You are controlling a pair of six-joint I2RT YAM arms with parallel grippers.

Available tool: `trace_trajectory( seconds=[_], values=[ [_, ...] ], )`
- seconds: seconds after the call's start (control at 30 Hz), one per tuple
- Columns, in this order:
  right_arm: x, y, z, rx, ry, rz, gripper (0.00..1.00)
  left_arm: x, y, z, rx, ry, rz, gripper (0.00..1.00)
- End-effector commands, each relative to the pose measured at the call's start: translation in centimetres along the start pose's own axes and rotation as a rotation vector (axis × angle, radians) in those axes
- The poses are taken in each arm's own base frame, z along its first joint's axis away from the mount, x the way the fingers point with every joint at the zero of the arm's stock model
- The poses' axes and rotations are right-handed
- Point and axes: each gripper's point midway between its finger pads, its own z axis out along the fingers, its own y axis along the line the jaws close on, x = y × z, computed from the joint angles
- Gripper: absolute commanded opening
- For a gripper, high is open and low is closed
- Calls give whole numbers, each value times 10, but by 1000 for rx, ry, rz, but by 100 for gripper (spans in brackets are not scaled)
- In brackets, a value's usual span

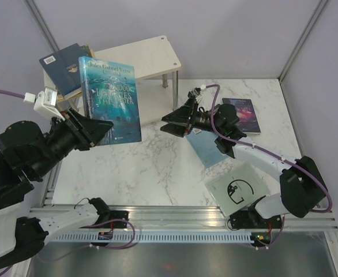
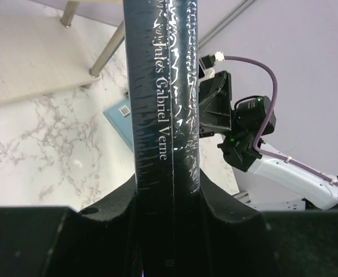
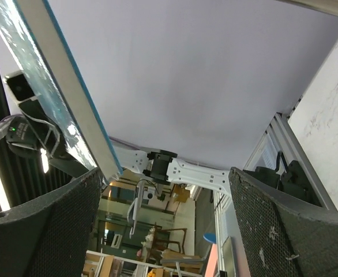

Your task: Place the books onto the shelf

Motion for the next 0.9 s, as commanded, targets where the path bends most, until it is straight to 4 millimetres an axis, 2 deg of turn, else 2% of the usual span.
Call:
trace_trajectory(
  seconds=[0.0,0.07,0.1,0.13,0.27,0.3,0.37,0.4,0.47,0.6,0.7,0.87],
  values=[
    [9,10,-7,-23,28,-42,93,-37,-28,21,40,-106,121,2],
    [10,10,-8,-25,33,-45,93,-33,-22,35,-18,-71,161,2],
    [12,11,-8,-25,40,-46,93,-37,-22,40,-34,-78,189,2],
    [12,13,-9,-28,42,-53,92,-41,-28,48,-15,-90,197,2],
    [14,15,-12,-9,46,-68,92,-79,-39,58,66,-151,198,2],
    [14,16,-14,-7,45,-78,92,-83,-37,62,143,-88,166,2],
    [17,13,-14,6,48,-82,92,-91,-25,90,221,-24,87,2],
    [17,14,-16,3,46,-84,92,-96,-29,86,288,-7,34,2],
    [18,14,-18,5,51,-87,92,-127,-32,82,348,-118,62,2],
    [17,15,-23,34,32,-122,92,-171,-27,58,399,-191,-3,2],
    [18,11,-26,53,32,-125,92,-192,-9,47,379,-234,-47,2],
    [16,5,-26,66,28,-117,91,-211,24,51,316,-273,-120,2]
  ],
)
